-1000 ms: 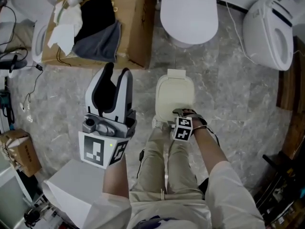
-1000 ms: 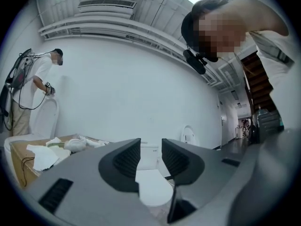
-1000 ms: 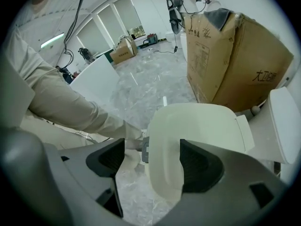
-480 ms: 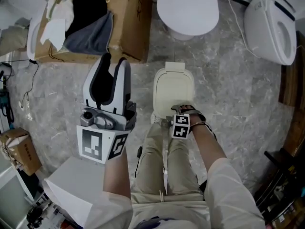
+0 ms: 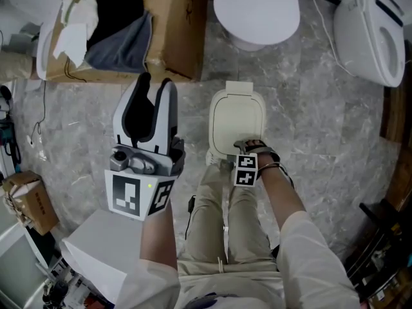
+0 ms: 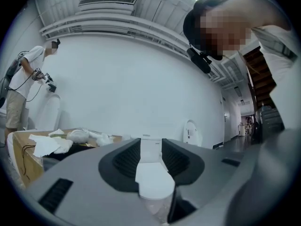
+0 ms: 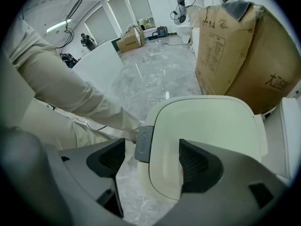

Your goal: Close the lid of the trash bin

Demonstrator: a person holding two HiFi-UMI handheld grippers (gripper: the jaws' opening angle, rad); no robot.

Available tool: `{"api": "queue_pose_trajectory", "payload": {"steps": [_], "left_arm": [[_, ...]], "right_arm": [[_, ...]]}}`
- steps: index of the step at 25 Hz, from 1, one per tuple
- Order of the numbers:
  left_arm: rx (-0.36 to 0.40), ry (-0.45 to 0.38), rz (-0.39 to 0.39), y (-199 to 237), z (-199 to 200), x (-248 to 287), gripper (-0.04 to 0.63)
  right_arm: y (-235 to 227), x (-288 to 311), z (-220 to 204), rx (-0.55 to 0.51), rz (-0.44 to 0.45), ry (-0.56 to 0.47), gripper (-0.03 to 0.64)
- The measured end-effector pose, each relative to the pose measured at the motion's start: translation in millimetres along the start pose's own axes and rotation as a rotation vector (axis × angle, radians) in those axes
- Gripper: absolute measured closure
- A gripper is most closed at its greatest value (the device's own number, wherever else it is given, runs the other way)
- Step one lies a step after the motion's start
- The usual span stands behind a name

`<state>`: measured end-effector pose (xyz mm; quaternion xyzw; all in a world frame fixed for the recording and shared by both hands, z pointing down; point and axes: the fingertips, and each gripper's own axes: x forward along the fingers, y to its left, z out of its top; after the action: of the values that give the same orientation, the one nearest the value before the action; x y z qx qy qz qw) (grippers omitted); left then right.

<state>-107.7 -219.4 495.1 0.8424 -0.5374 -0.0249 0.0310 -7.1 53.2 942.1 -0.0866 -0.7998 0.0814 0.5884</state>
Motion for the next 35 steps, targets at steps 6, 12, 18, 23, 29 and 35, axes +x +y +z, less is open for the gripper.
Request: {"api": "queue_pose_trajectory", "payload": {"steps": [6, 12, 18, 23, 29, 35], "left_arm": [[-0.002, 0.003, 0.003, 5, -5, 6, 0.477], [-0.021, -0.016, 0.009, 4, 6, 1, 0.477], [-0.001, -0.05, 0.001, -6, 62, -14, 0.477], [-0.014, -0.039, 0.011, -21, 122, -34, 0.477], [0.032, -0.094, -0.01, -40, 225, -43, 0.477], [0.085, -0.211, -0.01, -45, 307, -45, 0.477]], "right_arm": [[-6, 1, 2, 0.005, -0.04, -0.053, 0.282], [-6, 2, 4, 0.094, 0.01, -0.032, 0.269], [-15, -57, 33, 0.347, -0.032, -0.124, 0.247], [-45, -194, 57, 0.555, -0.344, -0.323, 0.254], [-75, -438, 83, 0.781, -0.799, -0.635, 0.247], [-69, -650, 116, 0.869, -1.063, -1.09, 0.274]]}}
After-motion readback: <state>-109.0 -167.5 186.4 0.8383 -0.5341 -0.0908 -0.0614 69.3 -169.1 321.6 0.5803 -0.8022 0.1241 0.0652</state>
